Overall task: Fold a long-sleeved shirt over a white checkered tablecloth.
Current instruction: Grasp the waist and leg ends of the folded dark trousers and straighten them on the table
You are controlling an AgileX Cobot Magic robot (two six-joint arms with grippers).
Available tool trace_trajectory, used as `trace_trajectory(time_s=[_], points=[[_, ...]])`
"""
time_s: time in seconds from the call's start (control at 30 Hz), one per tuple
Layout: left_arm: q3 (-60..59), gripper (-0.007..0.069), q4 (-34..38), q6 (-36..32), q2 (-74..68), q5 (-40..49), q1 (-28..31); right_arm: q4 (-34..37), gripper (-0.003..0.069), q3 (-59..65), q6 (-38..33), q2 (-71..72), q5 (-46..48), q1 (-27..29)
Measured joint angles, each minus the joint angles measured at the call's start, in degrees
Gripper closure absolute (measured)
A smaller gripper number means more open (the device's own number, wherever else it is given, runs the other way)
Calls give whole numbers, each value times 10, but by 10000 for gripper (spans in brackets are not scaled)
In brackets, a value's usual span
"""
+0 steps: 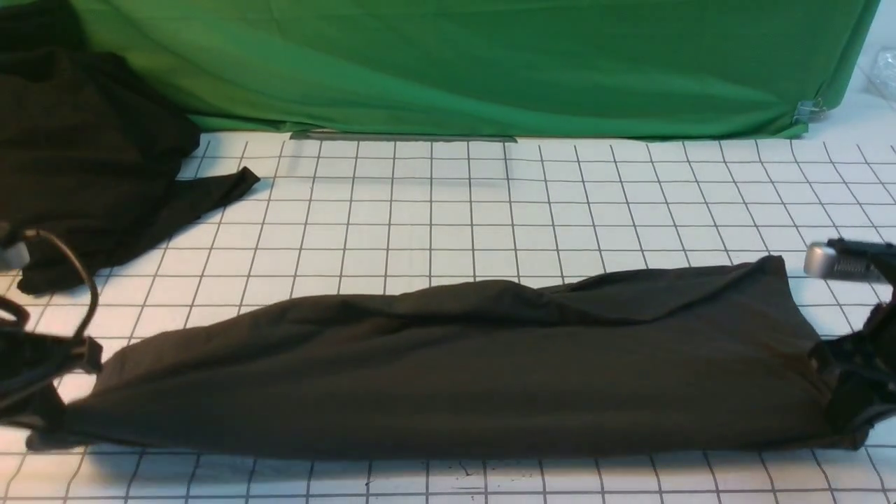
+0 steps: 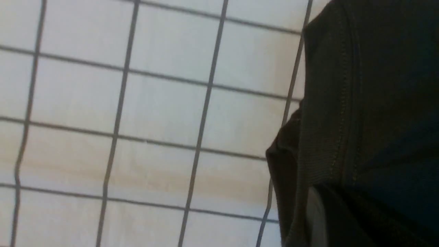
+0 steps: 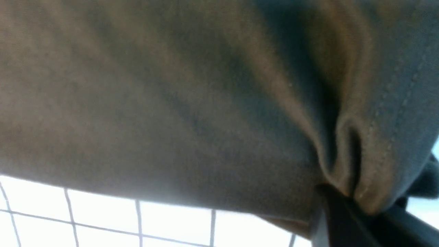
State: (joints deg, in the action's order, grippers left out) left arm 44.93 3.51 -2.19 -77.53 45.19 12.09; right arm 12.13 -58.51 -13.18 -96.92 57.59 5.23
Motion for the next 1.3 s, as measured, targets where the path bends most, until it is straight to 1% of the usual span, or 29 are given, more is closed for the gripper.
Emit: trace_trajectory(time_s=[0.07, 0.13, 0.17, 0.2, 0.23, 0.27, 0.3, 0.37, 0.43, 0.47, 0.53, 0.57, 0.6, 0.63, 0.67, 0.7, 0.73, 0.77, 0.83, 0.87, 0.9, 0.93, 0.97, 1.07, 1.17, 1.3], points=[[-5, 603, -2, -7, 0, 3, 0, -3, 593, 8, 5, 2, -9, 1], [-5, 597, -3, -8, 0, -4, 0, -7, 512, 9, 15, 2, -18, 1], [-5, 594, -3, -8, 0, -6, 0, -8, 503, 9, 15, 3, -19, 1], [-6, 577, -4, -8, 0, -13, 0, -12, 430, 8, 16, 3, -19, 1], [-6, 543, -8, -9, 0, -18, 0, -15, 351, 4, 16, 3, -15, 1], [-6, 516, -16, -10, 0, -22, 0, -17, 300, -4, 16, 5, -9, 1], [-6, 474, -26, -10, 0, -25, 0, -17, 259, -13, 16, 6, 1, 1], [-5, 386, -45, -8, 0, -25, 0, -17, 226, -37, 16, 12, 28, 1], [7, 281, -64, -6, 0, -11, 0, -17, 235, -65, 18, 23, 54, 1], [17, 232, -71, -6, -1, -2, 0, -17, 253, -84, 22, 33, 63, 1], [42, 161, -76, -3, -1, 18, 1, -11, 309, -113, 30, 52, 66, 0], [57, 136, -73, 4, -1, 25, 1, -5, 340, -128, 29, 63, 63, -2], [74, 126, -60, 5, -1, 31, 1, 6, 385, -143, 23, 72, 57, -7], [86, 127, -48, 0, -1, 33, -1, 22, 426, -154, 13, 77, 51, -13], [98, 141, -24, -20, -1, 37, -5, 38, 470, -165, -2, 78, 45, -22], [108, 178, 7, -46, 0, 38, -16, 59, 526, -177, -17, 77, 37, -39], [113, 237, 42, -67, 1, 37, -29, 74, 578, -186, -27, 70, 30, -59], [115, 316, 78, -90, 1, 28, -50, 88, 611, -196, -37, 58, 22, -81], [118, 496, 132, -122, -4, -10, -112, 106, 639, -219, -54, 16, 7, -133], [119, 522, 139, -124, -5, -19, -118, 106, 641, -220, -55, 11, 7, -137], [120, 583, 157, -131, -19, -44, -165, 110, 647, -233, -66, -30, 5, -171], [121, 583, 157, -131, -22, -47, -170, 110, 647, -234, -66, -35, 5, -174], [123, 610, 166, -131, -46, -60, -208, 111, 648, -244, -78, -75, 4, -202], [123, 624, 168, -119, -108, -66, -250, 111, 648, -253, -90, -137, 5, -246], [123, 624, 167, -113, -170, -67, -257, 111, 648, -254, -94, -168, 5, -275], [123, 627, 161, -113, -214, -72, -257, 111, 648, -256, -103, -192, -8, -298]])
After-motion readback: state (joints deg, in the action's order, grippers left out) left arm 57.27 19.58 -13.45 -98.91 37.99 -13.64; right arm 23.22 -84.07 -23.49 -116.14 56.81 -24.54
